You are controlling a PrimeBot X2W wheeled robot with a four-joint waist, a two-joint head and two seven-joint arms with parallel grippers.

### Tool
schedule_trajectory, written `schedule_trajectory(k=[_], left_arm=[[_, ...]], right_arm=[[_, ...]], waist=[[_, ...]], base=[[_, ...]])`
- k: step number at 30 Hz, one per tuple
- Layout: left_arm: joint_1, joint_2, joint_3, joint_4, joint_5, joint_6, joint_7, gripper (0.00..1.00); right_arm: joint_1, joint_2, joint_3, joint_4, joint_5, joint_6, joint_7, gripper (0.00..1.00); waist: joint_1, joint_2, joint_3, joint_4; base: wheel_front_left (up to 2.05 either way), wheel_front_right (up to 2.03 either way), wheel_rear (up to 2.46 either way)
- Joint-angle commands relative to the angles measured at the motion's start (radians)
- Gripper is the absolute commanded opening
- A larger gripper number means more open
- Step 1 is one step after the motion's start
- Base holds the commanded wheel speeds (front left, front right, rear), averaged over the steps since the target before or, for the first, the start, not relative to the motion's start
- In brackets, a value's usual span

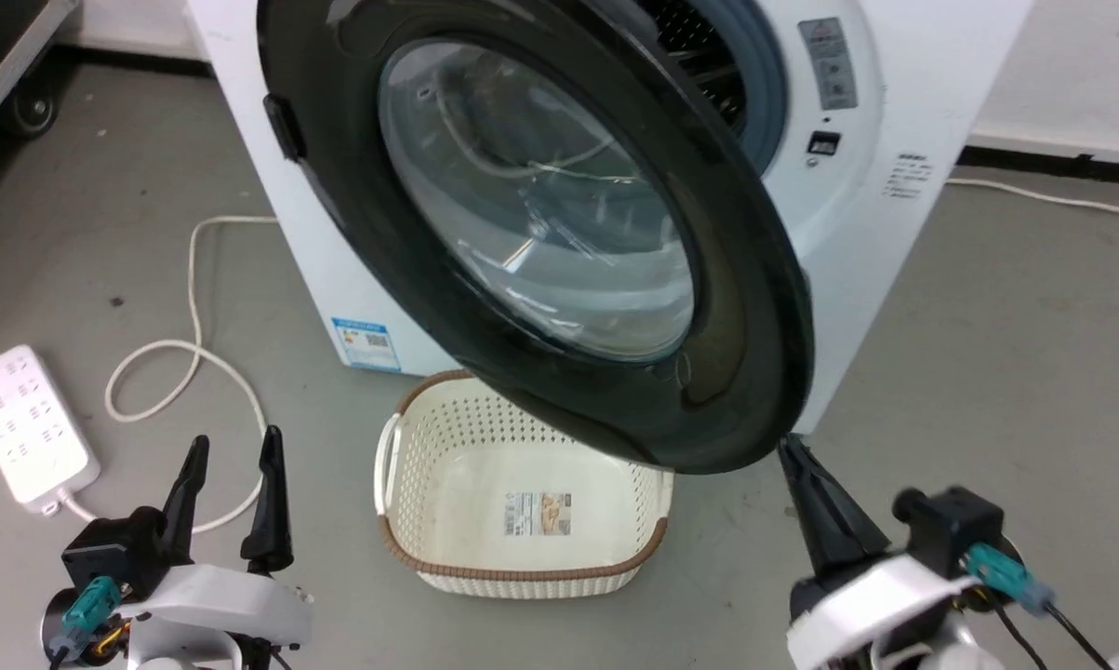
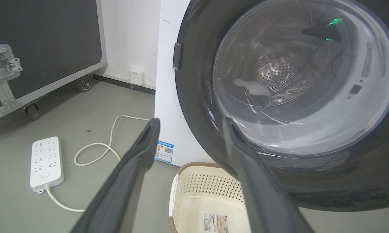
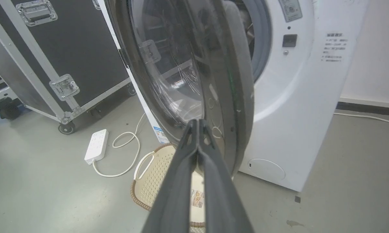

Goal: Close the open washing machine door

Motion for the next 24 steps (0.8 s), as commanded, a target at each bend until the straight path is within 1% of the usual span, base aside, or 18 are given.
schedule_trajectory(k=[1, 9, 17, 24], left_arm=[[-0.012, -0.003, -0.002, -0.006, 0.01, 0.0, -0.006, 1.0], [-0.041, -0.005, -0.005, -0.005, 0.02, -0.02, -0.008, 1.0], [-0.07, -0.015, 0.0, 0.003, 0.017, -0.047, -0.009, 1.0], [-0.109, -0.019, 0.008, 0.002, 0.02, -0.083, -0.009, 1.0]], right_arm=[[-0.042, -0.001, 0.005, 0.033, -0.003, 0.001, -0.003, 0.0], [-0.154, -0.001, -0.05, 0.187, 0.013, 0.001, -0.062, 0.0], [-0.254, -0.001, -0.166, 0.247, -0.02, 0.001, -0.096, 0.0], [-0.395, -0.001, -0.285, 0.299, -0.091, 0.001, -0.104, 0.0]], waist=[[-0.0001, -0.0001, 0.015, 0.013], [-0.0001, -0.0001, 0.058, 0.045], [-0.0001, -0.0001, 0.114, 0.071], [-0.0001, -0.0001, 0.194, 0.098]], base=[[0.0, 0.0, 0.0], [0.0, 0.0, 0.0], [0.0, 0.0, 0.0], [0.0, 0.0, 0.0]])
